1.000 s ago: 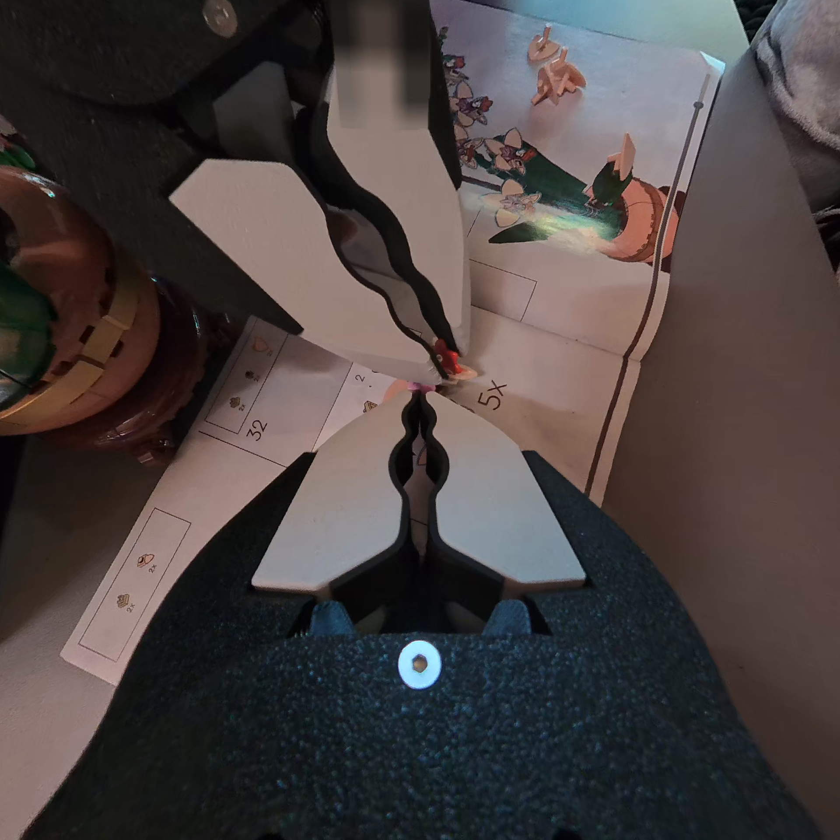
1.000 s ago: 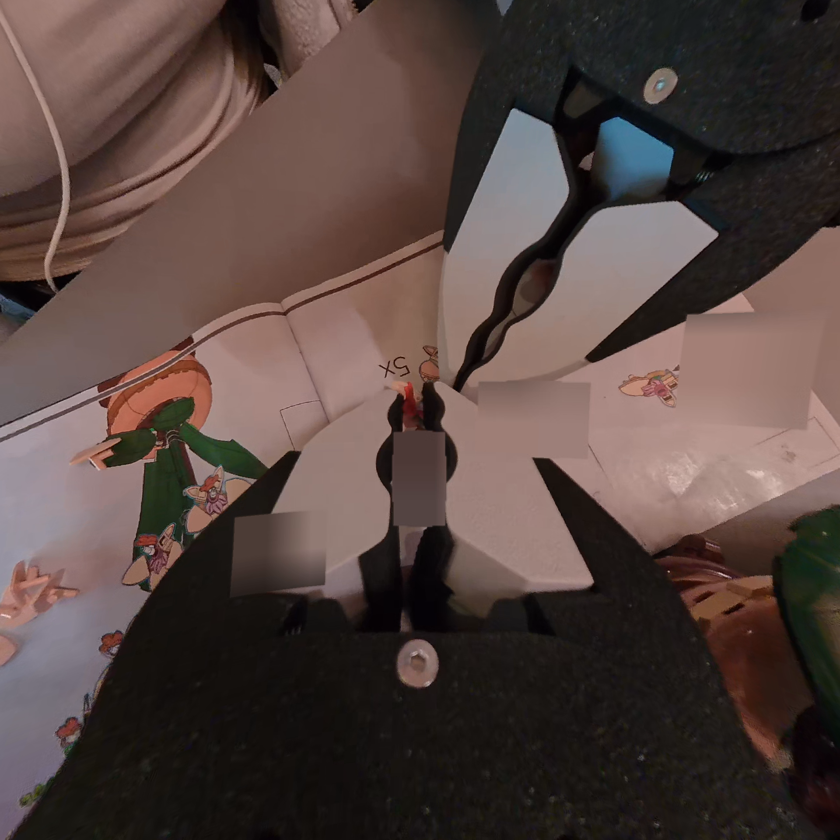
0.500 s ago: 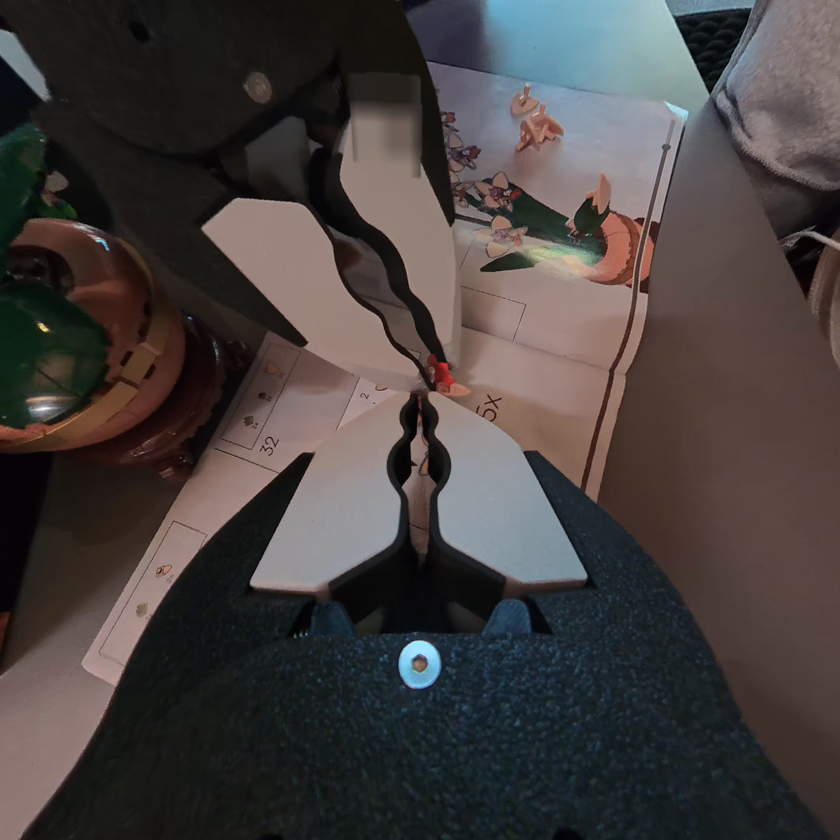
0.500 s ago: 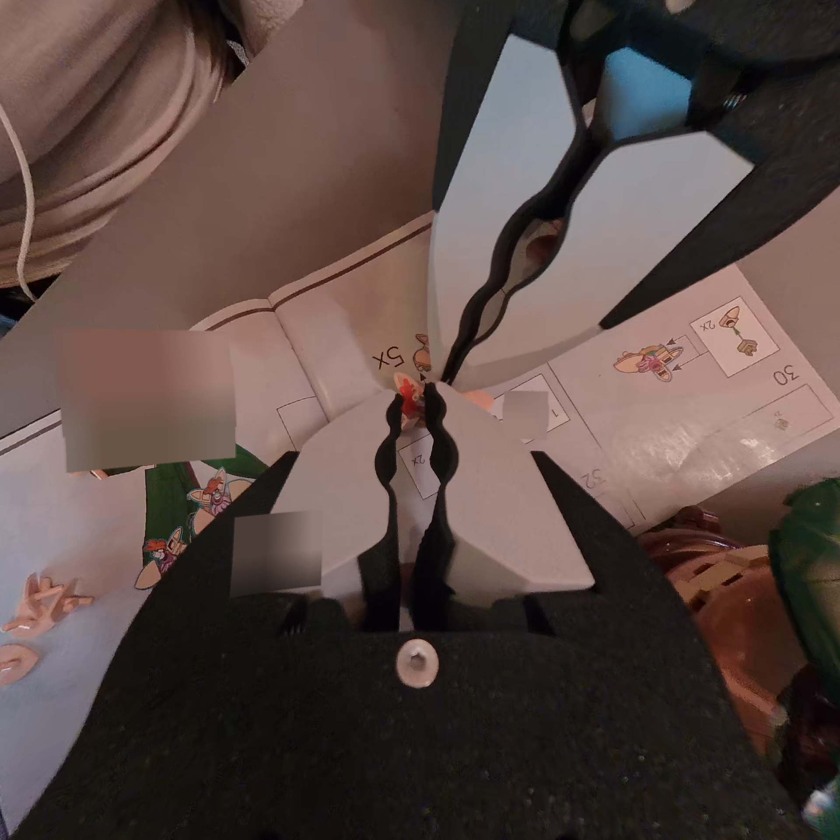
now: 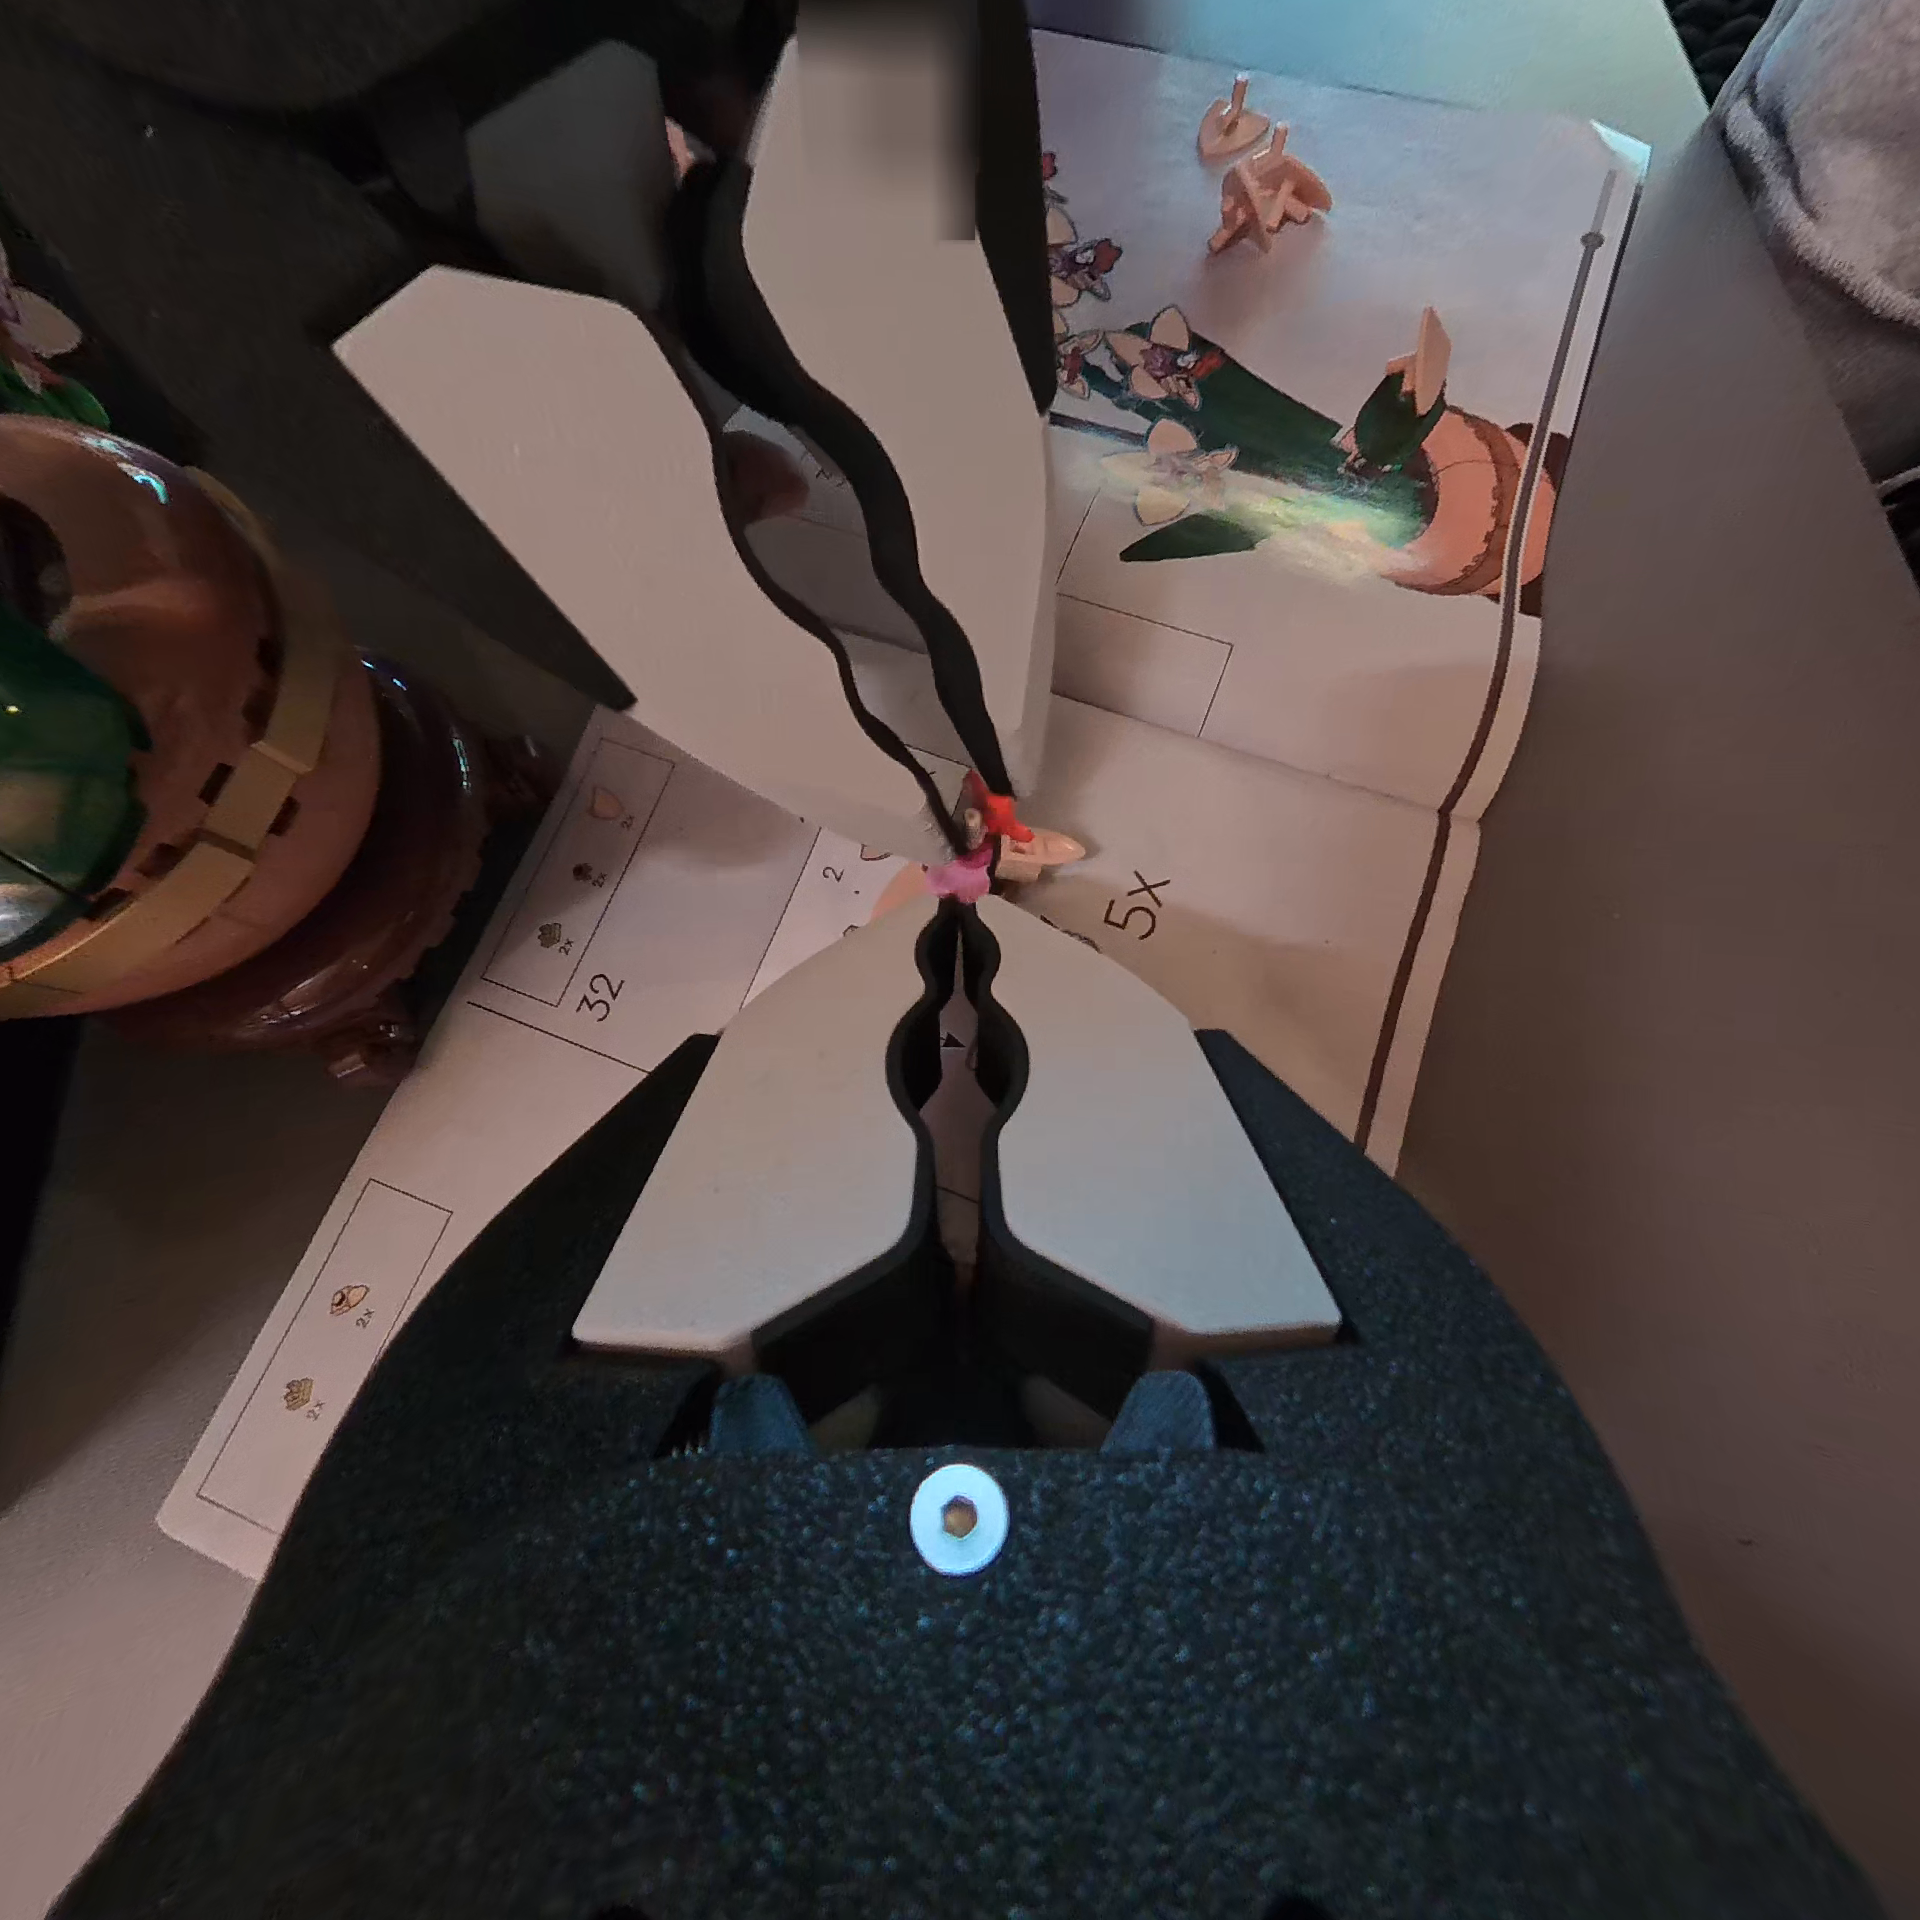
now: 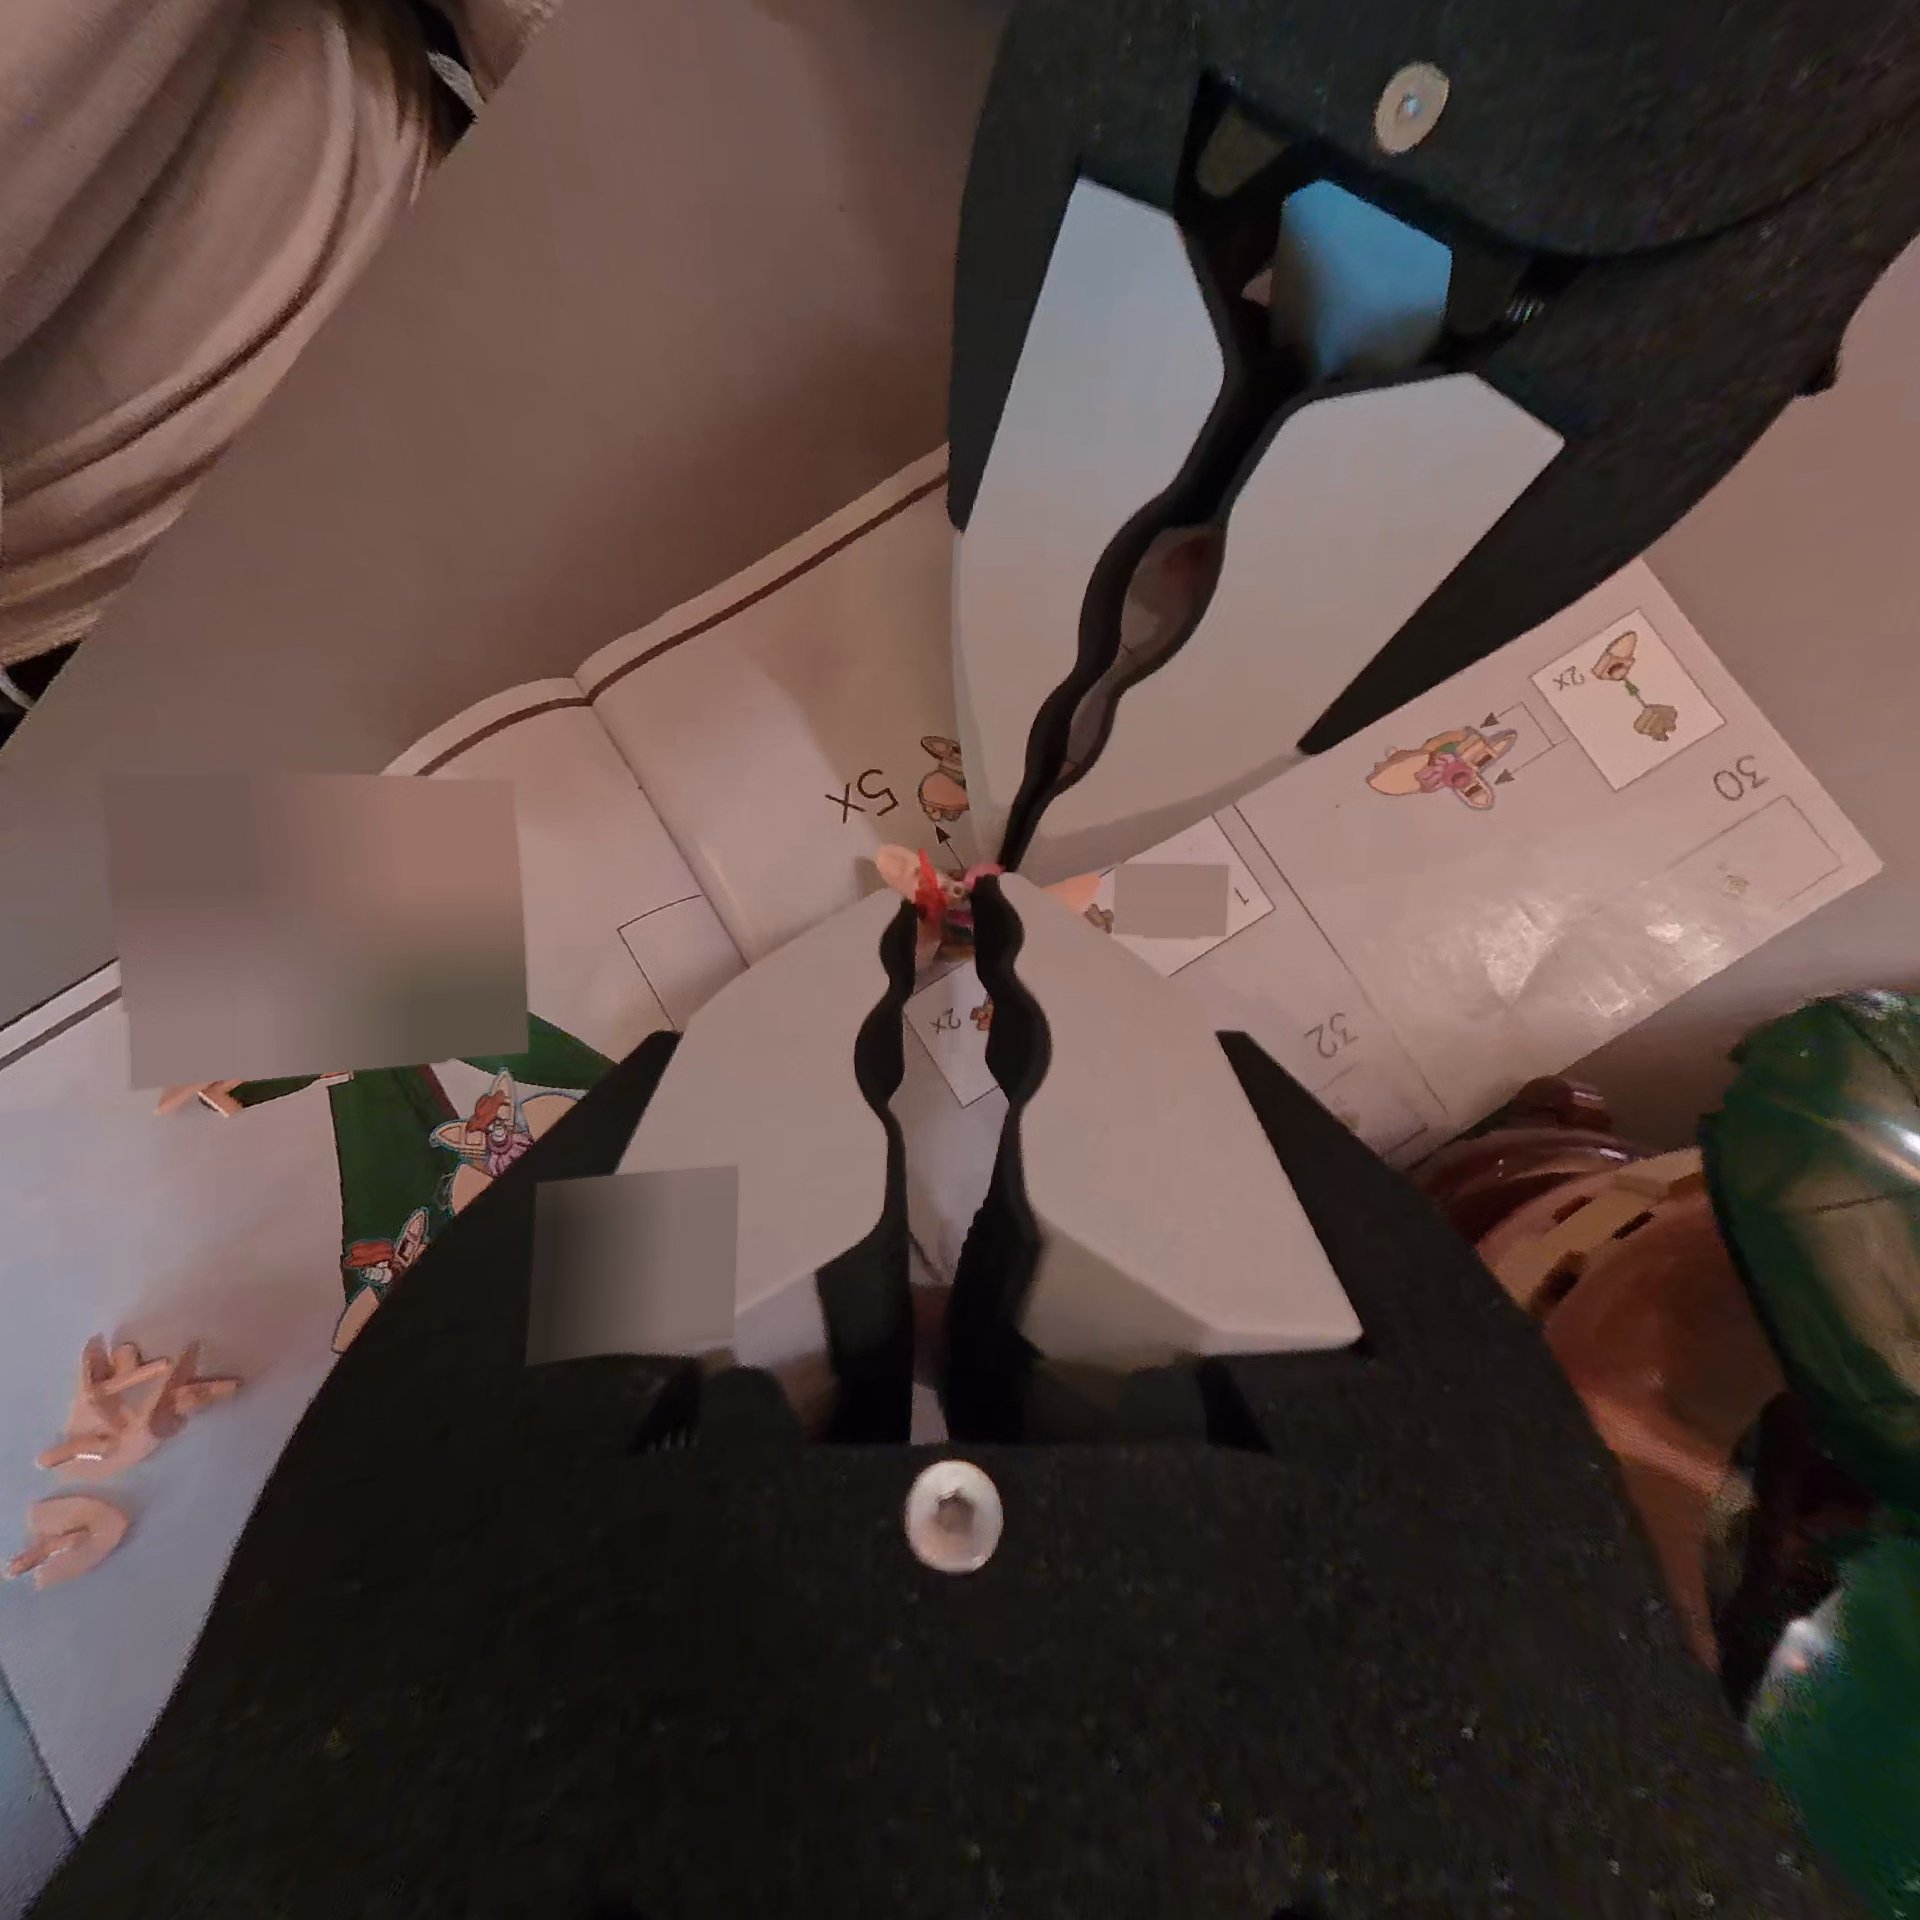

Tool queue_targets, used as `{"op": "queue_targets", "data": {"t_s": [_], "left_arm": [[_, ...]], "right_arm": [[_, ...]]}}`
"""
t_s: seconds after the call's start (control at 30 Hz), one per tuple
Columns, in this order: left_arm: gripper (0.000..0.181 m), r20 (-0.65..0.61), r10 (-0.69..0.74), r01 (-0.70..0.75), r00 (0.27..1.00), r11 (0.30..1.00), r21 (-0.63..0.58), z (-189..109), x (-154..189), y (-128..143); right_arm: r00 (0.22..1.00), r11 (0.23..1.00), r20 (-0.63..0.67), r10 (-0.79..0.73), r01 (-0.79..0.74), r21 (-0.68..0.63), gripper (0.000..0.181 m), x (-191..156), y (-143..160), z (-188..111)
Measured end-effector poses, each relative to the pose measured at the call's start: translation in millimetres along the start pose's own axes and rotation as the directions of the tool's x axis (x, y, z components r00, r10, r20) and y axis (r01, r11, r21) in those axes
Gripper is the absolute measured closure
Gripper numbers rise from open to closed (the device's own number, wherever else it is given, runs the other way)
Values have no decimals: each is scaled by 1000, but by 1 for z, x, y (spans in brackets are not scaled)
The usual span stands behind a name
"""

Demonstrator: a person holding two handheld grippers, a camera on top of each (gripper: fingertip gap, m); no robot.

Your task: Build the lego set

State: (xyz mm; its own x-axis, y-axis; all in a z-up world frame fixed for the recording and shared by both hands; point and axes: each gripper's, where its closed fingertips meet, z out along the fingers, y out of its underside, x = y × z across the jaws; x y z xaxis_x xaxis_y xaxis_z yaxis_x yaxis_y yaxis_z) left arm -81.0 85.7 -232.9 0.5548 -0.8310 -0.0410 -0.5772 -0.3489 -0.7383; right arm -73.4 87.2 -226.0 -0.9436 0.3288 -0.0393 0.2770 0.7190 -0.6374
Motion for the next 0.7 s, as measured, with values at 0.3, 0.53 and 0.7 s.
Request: {"op": "queue_targets", "data": {"t_s": [0.3,0.53,0.7], "left_arm": [[181,-3,14,-14,1000,1000,-2,1,2,-1],[180,-4,24,-24,1000,1000,8,2,2,-5],[180,-20,21,-21,1000,1000,5,3,2,-6]], "right_arm": [[998,999,-51,44,-45,-19,172,0,0,1],[996,997,-39,75,-76,-29,173,1,0,2],[992,993,-36,117,-117,3,173,1,2,1]]}}
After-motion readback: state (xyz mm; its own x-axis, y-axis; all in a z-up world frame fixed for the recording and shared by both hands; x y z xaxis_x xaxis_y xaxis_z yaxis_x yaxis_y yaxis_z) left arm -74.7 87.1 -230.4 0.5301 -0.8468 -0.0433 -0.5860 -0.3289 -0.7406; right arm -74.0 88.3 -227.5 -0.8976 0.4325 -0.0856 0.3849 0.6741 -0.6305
